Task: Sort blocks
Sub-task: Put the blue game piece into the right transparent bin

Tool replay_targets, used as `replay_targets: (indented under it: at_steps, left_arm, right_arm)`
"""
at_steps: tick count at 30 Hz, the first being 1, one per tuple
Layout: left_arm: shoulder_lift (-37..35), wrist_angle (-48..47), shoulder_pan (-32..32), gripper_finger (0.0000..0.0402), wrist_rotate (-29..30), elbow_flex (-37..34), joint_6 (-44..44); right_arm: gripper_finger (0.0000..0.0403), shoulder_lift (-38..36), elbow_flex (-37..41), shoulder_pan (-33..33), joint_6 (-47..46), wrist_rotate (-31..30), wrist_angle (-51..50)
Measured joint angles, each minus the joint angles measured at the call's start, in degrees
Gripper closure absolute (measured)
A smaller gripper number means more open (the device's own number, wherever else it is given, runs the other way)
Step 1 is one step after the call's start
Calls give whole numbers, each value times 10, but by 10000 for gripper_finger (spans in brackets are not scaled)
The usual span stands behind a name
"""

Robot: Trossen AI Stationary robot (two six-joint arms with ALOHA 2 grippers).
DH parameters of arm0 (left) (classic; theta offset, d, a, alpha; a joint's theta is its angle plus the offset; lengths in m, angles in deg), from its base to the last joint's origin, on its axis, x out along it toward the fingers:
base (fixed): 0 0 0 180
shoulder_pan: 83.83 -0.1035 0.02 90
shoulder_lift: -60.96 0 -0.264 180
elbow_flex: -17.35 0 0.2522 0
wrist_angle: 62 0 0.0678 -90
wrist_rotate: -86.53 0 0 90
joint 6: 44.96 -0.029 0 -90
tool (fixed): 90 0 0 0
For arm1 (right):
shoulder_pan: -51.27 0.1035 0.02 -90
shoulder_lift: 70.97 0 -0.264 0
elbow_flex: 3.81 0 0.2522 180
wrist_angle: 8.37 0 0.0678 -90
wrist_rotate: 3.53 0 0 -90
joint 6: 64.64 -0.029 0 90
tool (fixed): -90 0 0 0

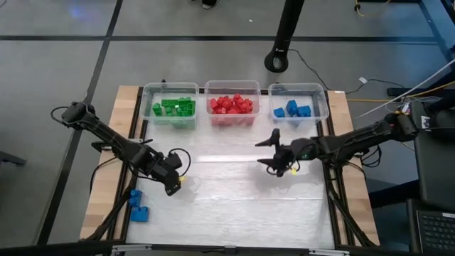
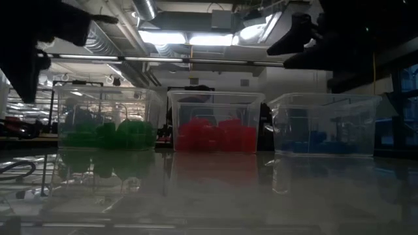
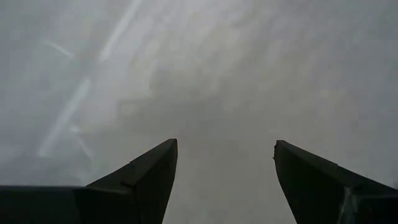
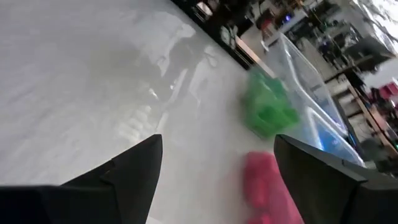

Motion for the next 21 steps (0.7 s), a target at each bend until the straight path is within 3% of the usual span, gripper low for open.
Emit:
replay_targets:
  at_steps: [6,14,21]
  left_arm:
    - [0,-51,29,149,-73,49,125]
    - [4,-124,115,149,-197,56,393]
    - [51,-184,153,149,-260,56,397]
  right_arm:
    - [95,47,7,14,17,-20,47]
    - [95,72,7,14,63,-36,82]
    - [95,72,7,14,68,-36,91]
